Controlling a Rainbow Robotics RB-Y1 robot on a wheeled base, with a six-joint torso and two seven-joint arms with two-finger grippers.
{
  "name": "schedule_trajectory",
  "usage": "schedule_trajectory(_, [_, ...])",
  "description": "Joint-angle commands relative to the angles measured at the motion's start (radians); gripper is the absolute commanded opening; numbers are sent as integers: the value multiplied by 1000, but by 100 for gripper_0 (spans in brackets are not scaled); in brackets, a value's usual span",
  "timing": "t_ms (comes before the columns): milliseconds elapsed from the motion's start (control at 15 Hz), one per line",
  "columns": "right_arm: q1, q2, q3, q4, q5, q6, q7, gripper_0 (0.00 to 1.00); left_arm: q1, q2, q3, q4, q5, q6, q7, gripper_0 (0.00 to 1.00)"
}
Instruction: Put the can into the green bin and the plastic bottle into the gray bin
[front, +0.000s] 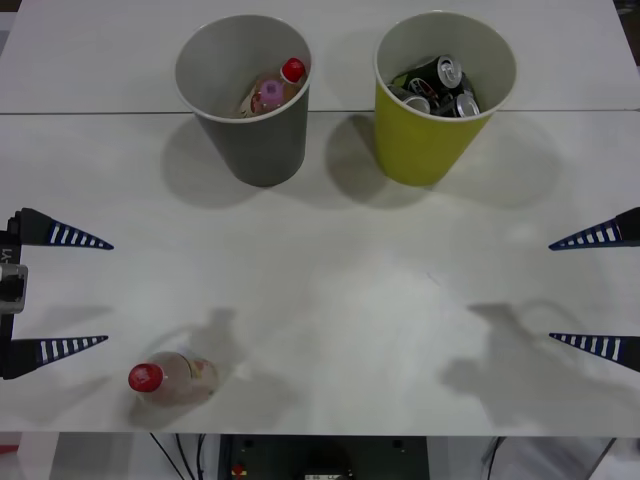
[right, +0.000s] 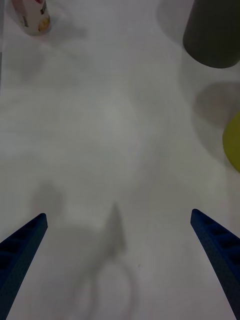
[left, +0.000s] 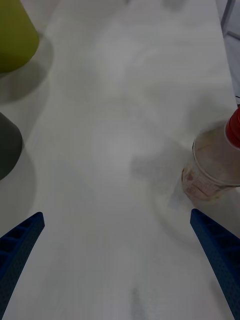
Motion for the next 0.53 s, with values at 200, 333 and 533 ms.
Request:
schedule_trajectory(200, [0, 0, 0, 0, 0, 0, 0, 100, 19, -2, -10, 18, -12, -16, 0, 100])
schedule_trajectory(333, [0, 0, 0, 0, 0, 0, 0, 100, 22, 5, -3, 18, -9, -30, 0, 100])
schedule_trajectory(533, [0, 0, 0, 0, 0, 0, 0, 100, 48, 5, -3, 24, 16, -31, -9, 100])
